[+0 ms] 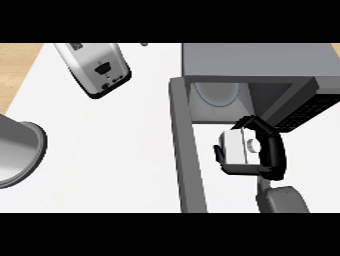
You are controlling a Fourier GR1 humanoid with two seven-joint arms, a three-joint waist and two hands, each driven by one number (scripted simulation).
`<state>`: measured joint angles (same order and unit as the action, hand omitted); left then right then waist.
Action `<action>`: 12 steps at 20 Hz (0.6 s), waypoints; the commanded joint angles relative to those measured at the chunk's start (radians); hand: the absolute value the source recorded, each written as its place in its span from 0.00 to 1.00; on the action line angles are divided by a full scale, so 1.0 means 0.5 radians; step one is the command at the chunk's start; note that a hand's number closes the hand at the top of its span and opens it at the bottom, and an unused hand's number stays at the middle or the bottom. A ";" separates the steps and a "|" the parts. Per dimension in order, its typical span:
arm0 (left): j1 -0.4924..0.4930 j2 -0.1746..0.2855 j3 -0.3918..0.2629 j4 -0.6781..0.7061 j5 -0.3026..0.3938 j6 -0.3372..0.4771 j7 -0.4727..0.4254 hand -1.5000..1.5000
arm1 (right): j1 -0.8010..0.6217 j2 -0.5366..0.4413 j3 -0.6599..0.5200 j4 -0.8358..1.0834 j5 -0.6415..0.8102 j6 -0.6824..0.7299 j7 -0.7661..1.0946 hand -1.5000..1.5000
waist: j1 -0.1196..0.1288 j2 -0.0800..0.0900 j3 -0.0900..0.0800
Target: Pick up the milk, place it into the microwave and close the microwave
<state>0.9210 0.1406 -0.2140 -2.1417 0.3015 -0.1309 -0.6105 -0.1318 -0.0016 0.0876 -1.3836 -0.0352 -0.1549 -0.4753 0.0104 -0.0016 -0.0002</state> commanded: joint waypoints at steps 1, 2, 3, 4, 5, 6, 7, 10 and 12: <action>0.083 0.011 0.023 -0.026 0.007 -0.034 -0.071 0.00 | -0.142 0.003 0.044 0.187 0.039 -0.120 -0.006 1.00 | 0.008 0.002 0.001; -0.092 0.008 0.062 0.004 0.028 0.027 0.067 0.00 | -0.313 0.003 0.090 0.312 0.033 -0.254 0.025 1.00 | 0.009 0.007 0.001; 0.026 0.060 0.122 -0.008 0.089 -0.056 -0.005 0.00 | -0.369 0.003 0.052 0.367 0.039 -0.254 0.051 1.00 | 0.017 0.005 0.001; 0.082 -0.030 -0.054 0.081 -0.093 -0.046 -0.139 0.00 | -0.371 0.001 -0.032 0.321 0.115 -0.250 0.113 1.00 | 0.013 0.002 0.000; -0.044 0.047 0.101 -0.057 0.090 0.000 0.110 0.00 | -0.398 0.003 0.015 0.482 0.132 -0.300 0.036 1.00 | 0.008 0.008 0.001; -0.094 -0.081 -0.083 0.019 -0.084 0.075 0.043 0.00 | -0.449 0.003 0.102 0.424 0.136 -0.456 0.172 1.00 | 0.007 0.006 0.001; -0.056 0.013 0.055 0.122 0.031 -0.051 -0.023 0.00 | -0.536 0.003 0.030 0.524 0.184 -0.438 0.242 1.00 | 0.015 0.005 0.000; -0.008 0.078 0.179 0.149 0.101 -0.138 -0.105 0.00 | -0.764 0.003 -0.077 1.027 0.035 -0.429 -0.060 1.00 | 0.049 0.015 0.002; -0.053 -0.022 0.049 0.158 0.004 -0.057 -0.080 0.00 | -0.887 0.003 -0.075 1.159 -0.094 -0.453 -0.081 1.00 | 0.041 0.014 0.002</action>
<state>0.9053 0.1480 -0.1785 -2.1015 0.3166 -0.1540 -0.6242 -0.4630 -0.0002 0.0747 -0.9717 -0.0227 -0.3589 -0.4670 0.0255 0.0037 0.0006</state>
